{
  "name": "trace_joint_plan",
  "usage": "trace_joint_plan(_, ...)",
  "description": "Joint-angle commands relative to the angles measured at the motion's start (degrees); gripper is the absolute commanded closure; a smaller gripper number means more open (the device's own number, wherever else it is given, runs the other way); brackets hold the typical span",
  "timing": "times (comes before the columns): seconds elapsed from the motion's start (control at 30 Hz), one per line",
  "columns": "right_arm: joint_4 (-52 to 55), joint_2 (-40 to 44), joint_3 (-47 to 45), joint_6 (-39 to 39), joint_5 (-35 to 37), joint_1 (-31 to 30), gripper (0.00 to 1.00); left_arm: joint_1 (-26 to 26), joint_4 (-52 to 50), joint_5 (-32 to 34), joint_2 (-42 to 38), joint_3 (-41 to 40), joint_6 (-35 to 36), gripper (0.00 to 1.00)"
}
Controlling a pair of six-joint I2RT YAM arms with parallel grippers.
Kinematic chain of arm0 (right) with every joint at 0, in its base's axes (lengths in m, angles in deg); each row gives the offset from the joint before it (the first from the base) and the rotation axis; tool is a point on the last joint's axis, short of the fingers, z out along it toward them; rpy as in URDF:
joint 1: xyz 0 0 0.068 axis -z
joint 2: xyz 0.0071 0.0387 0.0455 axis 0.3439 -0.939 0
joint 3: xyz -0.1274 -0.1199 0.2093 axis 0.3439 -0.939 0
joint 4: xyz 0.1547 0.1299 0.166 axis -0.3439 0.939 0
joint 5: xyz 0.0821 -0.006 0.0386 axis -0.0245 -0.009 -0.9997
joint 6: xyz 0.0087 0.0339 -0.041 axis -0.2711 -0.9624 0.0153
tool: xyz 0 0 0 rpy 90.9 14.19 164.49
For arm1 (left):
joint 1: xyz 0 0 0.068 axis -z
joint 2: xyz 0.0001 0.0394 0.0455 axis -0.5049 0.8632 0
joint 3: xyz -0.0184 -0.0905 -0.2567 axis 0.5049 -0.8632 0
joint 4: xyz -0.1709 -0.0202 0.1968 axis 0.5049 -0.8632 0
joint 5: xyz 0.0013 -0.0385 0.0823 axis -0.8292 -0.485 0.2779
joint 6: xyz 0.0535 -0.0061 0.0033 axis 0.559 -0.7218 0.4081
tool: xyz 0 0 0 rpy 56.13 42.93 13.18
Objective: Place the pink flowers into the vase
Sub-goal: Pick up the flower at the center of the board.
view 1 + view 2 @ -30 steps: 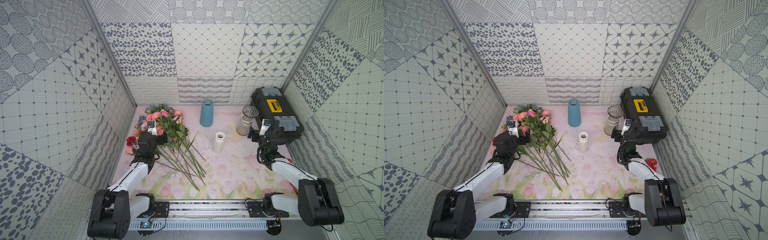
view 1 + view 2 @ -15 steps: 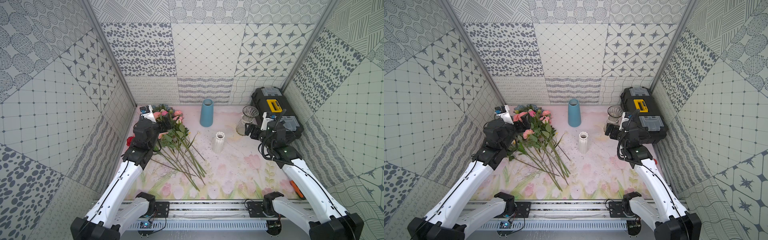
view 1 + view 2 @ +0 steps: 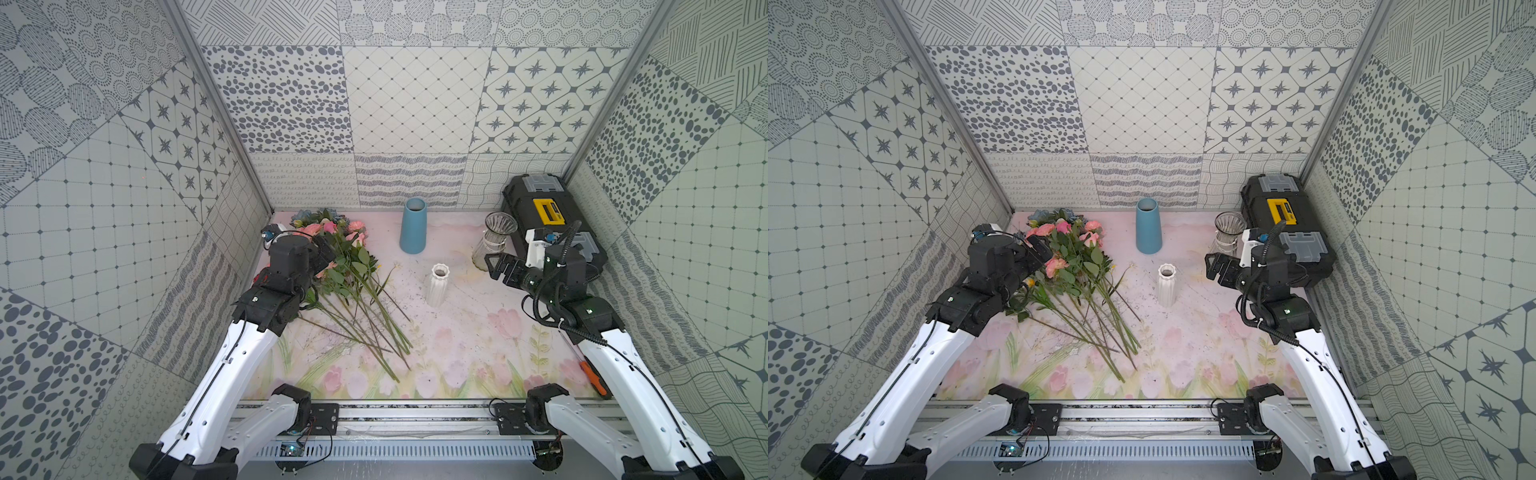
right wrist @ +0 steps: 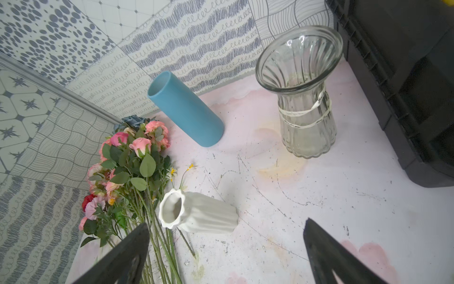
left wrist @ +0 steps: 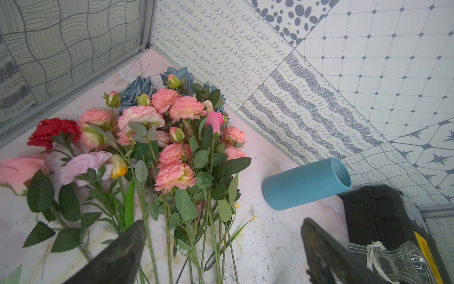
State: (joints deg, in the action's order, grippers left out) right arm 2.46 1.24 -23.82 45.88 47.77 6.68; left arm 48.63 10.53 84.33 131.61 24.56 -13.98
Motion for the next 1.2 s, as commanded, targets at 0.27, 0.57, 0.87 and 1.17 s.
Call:
trace_joint_plan(0.27,6.3,-4.1,6.0,2.3,1.5,-1.0,0.02,0.1,-18.1,6.2,3.3,6.9,0.8,0.01)
trace_joint_plan(0.57,1.2,-5.6,0.9,2.5,-6.4,-1.9,0.02,0.1,-25.6,8.4,-1.6,1.7,-5.2,0.01)
trace_joint_plan(0.87,0.0,-6.3,-2.2,3.8,-0.6,-3.4,0.02,0.0,-30.4,8.6,-4.0,-4.0,-19.1,0.06)
trace_joint_plan(1.17,2.8,-8.1,0.0,3.9,4.4,-5.3,0.02,-7.3,-27.4,0.3,-0.5,-13.3,-30.0,0.3)
